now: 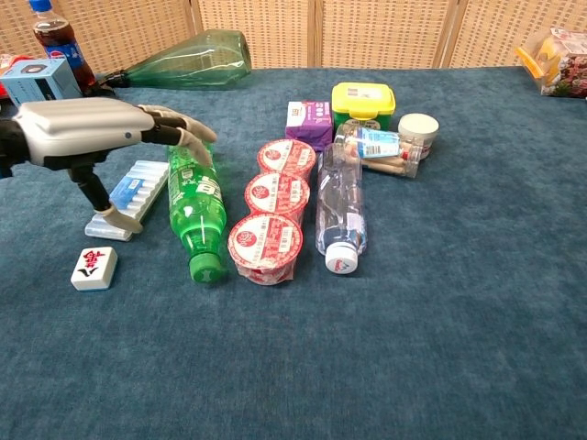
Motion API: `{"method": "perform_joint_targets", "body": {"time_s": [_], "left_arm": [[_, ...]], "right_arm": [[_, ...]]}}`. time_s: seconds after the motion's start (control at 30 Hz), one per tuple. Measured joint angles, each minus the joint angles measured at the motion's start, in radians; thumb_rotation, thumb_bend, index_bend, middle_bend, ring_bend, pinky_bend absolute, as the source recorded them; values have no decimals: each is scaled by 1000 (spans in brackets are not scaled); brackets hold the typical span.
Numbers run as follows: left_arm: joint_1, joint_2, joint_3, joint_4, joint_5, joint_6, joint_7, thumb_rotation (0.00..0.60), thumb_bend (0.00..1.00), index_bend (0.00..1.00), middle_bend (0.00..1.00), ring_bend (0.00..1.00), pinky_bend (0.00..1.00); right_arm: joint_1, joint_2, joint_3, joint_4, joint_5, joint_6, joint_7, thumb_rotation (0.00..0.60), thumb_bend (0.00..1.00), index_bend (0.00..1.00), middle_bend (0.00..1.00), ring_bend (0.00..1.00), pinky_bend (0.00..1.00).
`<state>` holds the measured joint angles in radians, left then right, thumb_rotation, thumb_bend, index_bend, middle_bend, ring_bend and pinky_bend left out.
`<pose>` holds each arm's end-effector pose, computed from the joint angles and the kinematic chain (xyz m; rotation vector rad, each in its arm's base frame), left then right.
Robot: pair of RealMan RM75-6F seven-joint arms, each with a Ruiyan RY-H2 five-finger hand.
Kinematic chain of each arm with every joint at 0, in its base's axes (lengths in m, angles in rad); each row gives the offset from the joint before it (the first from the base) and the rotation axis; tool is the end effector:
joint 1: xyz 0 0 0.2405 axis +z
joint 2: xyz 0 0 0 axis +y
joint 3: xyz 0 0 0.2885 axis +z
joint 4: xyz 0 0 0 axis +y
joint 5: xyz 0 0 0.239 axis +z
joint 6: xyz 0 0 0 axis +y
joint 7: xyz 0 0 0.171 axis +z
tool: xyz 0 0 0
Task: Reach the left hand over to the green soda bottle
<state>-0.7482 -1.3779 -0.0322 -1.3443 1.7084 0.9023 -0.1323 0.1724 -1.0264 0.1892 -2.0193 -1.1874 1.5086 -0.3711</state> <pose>-0.1997 0.3816 -0.0224 -2.2599 -0.7157 -0.9269 -0.2770 -0.2543 0.1769 1.2026 -0.8992 0.8508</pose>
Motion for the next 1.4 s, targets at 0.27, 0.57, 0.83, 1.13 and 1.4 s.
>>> {"method": "perform_joint_targets", "body": {"time_s": [0.27, 0.57, 0.83, 1.13, 1.4], "left_arm": [[-48, -63, 9, 72, -18, -32, -25, 600, 52, 243, 115, 0, 0], [-95, -125, 28, 144, -25, -72, -29, 600, 69, 514, 446, 383, 232], [-103, -174, 23, 203, -45, -49, 49, 600, 219, 745, 759, 732, 607], [-85, -147, -22, 181, -79, 64, 20, 600, 225, 770, 789, 755, 635], [-45, 1, -63, 6, -125, 143, -11, 600, 210, 754, 773, 747, 626]], "right_arm": [[-8, 3, 1, 1, -3, 10, 10, 499, 0, 0, 0, 0, 0], [-21, 15, 3, -3, -4, 22, 28, 497, 0, 0, 0, 0, 0], [-27, 20, 4, -9, -9, 24, 43, 495, 0, 0, 0, 0, 0], [-29, 21, 3, -11, -15, 20, 53, 499, 0, 0, 0, 0, 0], [-22, 9, 1, 7, -16, -2, 74, 496, 0, 0, 0, 0, 0]]}}
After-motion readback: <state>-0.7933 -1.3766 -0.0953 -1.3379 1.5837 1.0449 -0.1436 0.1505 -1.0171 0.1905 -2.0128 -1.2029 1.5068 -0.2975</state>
